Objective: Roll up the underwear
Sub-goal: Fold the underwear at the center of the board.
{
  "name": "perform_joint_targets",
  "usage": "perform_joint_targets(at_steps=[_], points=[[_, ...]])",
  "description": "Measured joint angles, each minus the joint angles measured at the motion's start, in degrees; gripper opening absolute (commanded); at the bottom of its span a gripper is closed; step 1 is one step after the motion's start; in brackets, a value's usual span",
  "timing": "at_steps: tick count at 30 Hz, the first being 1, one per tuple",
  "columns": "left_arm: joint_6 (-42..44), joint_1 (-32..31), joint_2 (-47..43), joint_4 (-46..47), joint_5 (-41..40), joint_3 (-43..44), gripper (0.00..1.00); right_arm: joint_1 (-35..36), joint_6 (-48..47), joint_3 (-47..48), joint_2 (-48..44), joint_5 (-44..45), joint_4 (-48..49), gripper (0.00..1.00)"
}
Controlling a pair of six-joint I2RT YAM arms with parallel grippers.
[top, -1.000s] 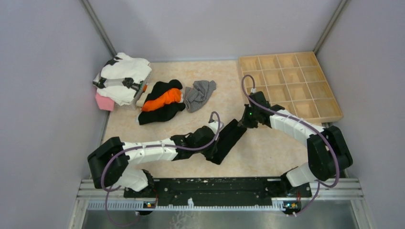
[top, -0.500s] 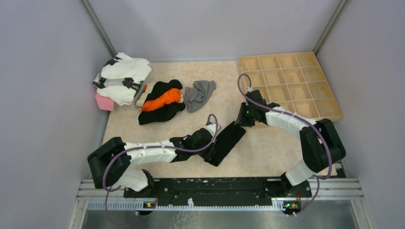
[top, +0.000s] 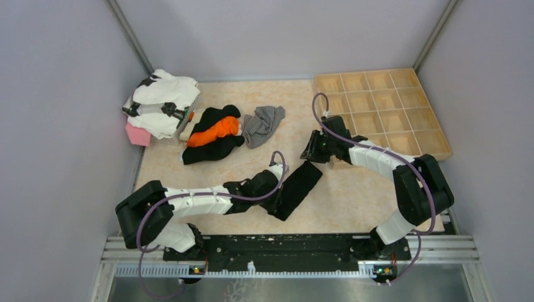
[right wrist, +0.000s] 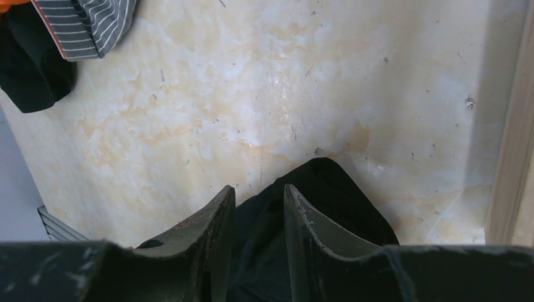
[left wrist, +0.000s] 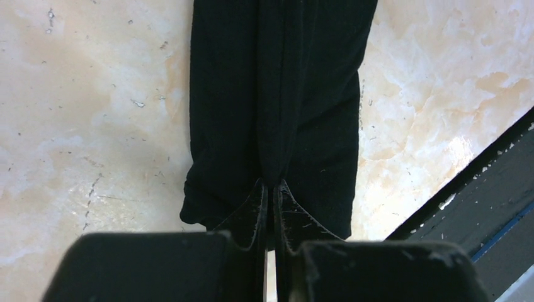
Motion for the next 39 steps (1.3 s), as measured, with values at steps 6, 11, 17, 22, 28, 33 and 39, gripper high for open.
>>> perform_joint_targets(at_steps=[6, 11, 17, 22, 28, 33, 39], points=[[-1.1, 0.4, -2.0, -1.1, -2.0, 0.0, 0.35, 0.0, -0.4, -0.7, -2.6, 2.0, -0.3, 0.35], [-1.4, 0.7, -6.1, -3.1, -4.3, 0.2, 0.42, 0.0, -1.7, -2.1, -7.8, 5.0, -0.5, 0.35], [-1.4, 1.1, -8.2, -5.2, -8.1, 0.6, 0.46, 0.0, -2.8, -6.8, -13.1, 5.6, -0.5, 0.34], [-2.0, 1.3, -10.2, -7.5, -10.3, 0.6, 0.46, 0.0, -3.1, -11.7, -17.3, 2.9, -0.4, 0.17], [0.0, 1.4, -12.9, -6.9, -6.8, 2.0, 0.14, 2.2, -2.6, -14.7, -19.5, 1.0, 0.0, 0.04], [1.8, 0.9, -11.5, -3.1, -1.9, 2.6, 0.0, 6.6, -1.5, -15.1, -18.2, 1.2, 1.1, 0.0], [1.9, -2.0, -6.5, 0.1, 1.0, 2.9, 0.0, 8.8, -0.2, -15.1, -13.3, 1.2, 3.4, 0.0]])
